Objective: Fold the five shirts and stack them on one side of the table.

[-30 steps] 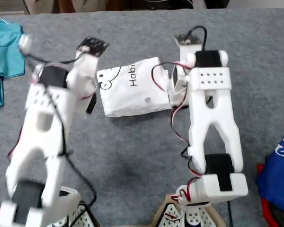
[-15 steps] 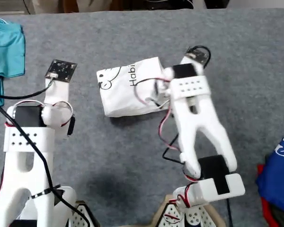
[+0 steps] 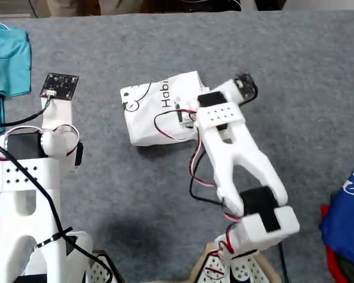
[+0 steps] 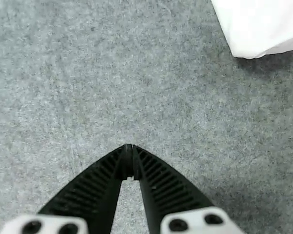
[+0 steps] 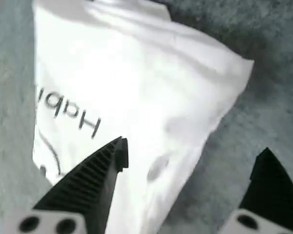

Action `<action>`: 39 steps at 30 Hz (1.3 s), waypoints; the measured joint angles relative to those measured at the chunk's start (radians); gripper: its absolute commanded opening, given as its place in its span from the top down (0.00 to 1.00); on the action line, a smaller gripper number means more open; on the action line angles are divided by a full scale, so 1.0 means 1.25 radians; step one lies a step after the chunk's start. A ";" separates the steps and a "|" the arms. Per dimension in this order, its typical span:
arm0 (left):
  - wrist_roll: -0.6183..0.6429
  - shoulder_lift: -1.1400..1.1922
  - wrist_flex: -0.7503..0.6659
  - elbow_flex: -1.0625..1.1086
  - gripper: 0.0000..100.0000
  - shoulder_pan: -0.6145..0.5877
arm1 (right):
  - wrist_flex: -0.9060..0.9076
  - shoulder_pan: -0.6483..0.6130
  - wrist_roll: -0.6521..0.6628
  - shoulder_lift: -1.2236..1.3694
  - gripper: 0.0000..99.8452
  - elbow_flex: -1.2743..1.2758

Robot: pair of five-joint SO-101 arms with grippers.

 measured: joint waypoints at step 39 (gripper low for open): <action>0.000 -0.005 0.000 0.000 0.98 0.000 | -0.056 0.139 0.032 0.177 0.99 -0.031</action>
